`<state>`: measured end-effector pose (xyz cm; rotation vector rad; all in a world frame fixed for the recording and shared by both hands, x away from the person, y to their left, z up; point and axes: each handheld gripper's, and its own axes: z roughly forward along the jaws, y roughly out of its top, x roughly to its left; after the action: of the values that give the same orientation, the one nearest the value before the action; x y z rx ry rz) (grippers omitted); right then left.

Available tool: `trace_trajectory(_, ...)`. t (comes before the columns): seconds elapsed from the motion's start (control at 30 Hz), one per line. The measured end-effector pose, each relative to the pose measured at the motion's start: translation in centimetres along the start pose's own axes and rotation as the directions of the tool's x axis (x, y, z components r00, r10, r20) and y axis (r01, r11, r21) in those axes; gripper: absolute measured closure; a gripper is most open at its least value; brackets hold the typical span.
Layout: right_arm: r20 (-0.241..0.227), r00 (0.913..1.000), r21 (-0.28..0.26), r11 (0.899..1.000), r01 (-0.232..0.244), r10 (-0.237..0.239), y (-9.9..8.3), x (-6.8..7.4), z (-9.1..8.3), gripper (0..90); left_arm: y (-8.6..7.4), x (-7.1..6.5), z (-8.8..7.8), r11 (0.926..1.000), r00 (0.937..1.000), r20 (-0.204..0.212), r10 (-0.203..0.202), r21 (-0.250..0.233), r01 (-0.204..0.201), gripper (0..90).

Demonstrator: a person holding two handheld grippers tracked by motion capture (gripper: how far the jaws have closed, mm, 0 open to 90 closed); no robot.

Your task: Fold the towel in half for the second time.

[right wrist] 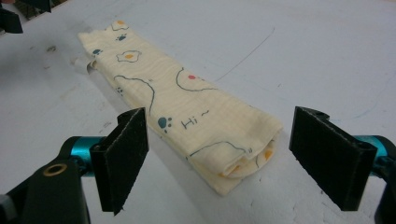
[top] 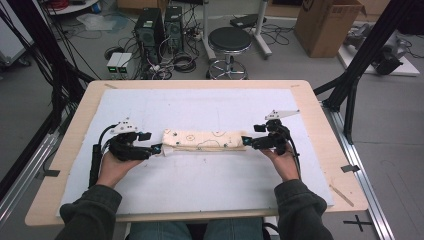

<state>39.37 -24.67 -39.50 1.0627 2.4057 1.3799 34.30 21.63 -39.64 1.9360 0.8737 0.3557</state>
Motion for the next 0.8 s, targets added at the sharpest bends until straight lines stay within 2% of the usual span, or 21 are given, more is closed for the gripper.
trace_trajectory(0.43, 0.006, 1.0000, -0.007, 1.000, 0.006, -0.006, -1.5, 0.7, -0.8, 15.7, -1.6, -0.8, -1.3, 0.9999, 1.0000, -0.008, 0.001, -0.016, -0.001, 33.1)
trace_trajectory(0.8, 0.011, 0.9999, -0.008, 1.000, 0.006, -0.006, -3.1, 1.2, -0.9, 12.5, -3.0, -1.3, -2.1, 1.0000, 0.9999, -0.017, -0.002, -0.009, 0.002, 30.4)
